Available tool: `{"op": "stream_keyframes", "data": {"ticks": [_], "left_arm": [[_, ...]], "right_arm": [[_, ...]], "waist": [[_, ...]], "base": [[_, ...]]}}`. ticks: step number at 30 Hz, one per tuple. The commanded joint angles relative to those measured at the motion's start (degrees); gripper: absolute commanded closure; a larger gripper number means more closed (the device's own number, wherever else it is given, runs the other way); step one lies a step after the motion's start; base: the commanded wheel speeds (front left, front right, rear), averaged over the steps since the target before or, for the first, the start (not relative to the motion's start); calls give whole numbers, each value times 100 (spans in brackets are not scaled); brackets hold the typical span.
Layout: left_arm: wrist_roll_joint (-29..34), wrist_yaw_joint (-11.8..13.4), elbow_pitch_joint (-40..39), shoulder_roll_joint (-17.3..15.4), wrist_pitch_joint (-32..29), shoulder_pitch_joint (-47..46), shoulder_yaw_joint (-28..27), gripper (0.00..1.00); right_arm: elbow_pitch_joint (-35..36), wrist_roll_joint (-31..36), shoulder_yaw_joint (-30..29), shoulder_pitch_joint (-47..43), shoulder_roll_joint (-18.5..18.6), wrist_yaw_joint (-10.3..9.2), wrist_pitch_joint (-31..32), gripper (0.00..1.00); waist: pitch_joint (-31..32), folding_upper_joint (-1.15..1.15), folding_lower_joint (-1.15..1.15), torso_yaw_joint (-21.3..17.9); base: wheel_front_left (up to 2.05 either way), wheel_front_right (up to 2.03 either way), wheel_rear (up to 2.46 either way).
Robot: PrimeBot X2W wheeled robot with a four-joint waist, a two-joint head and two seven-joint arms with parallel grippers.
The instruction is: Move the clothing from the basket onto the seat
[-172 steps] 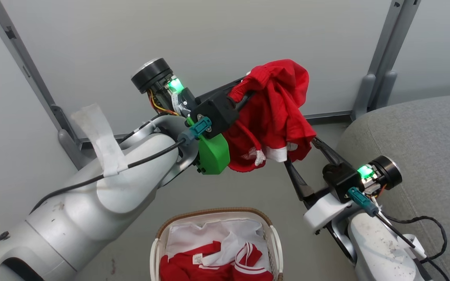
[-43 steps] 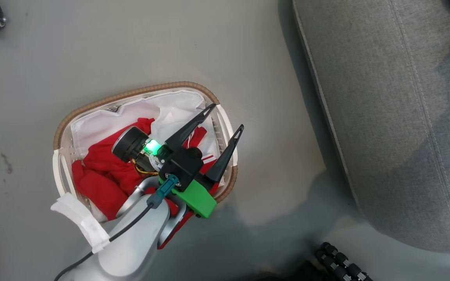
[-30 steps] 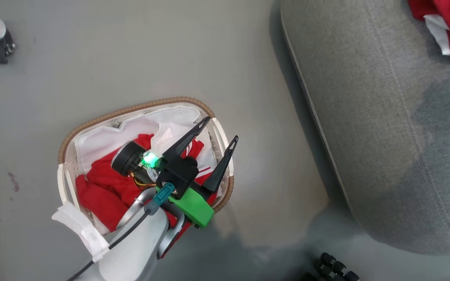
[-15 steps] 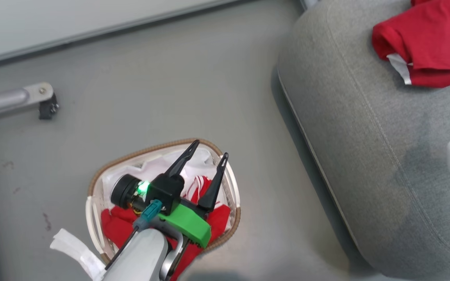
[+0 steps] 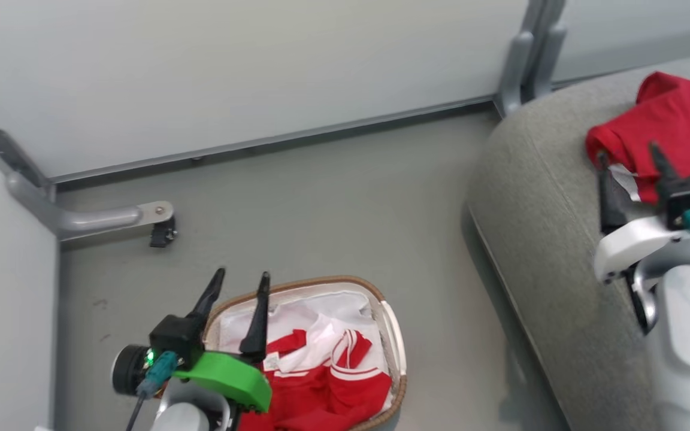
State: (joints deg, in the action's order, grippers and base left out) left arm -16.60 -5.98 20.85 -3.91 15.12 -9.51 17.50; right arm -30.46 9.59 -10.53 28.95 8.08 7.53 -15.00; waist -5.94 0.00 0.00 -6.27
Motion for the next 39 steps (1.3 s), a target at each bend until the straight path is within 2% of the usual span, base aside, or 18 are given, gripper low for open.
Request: {"op": "stream_keyframes", "data": {"ticks": [1,8,14,19,27,39], "left_arm": [[25,25,26,12,5,158,-126,0],[1,85,4,50,5,545,-798,0],[38,48,-8,73,5,767,-1128,0],[94,2,-20,88,5,867,-1255,0],[54,-38,-34,99,5,1021,-1311,0],[30,-24,-2,99,5,990,-1270,0]], "right_arm": [[92,-75,39,-179,-65,-8,-28,0],[531,-518,285,-835,-464,-8,-28,0],[824,-1215,639,-1406,-501,-8,-28,0],[1009,-1514,887,-1832,-507,-8,-28,0],[1136,-1657,1003,-2237,-507,-8,-28,0],[1095,-1545,911,-2275,-508,-8,-28,0]], "waist": [[418,0,0,502],[509,0,0,768],[540,0,0,896],[556,0,0,936],[607,0,0,876],[598,0,0,847]], "base": [[0,0,0],[0,0,0],[0,0,0],[0,0,0],[0,0,0],[0,0,0]]}}
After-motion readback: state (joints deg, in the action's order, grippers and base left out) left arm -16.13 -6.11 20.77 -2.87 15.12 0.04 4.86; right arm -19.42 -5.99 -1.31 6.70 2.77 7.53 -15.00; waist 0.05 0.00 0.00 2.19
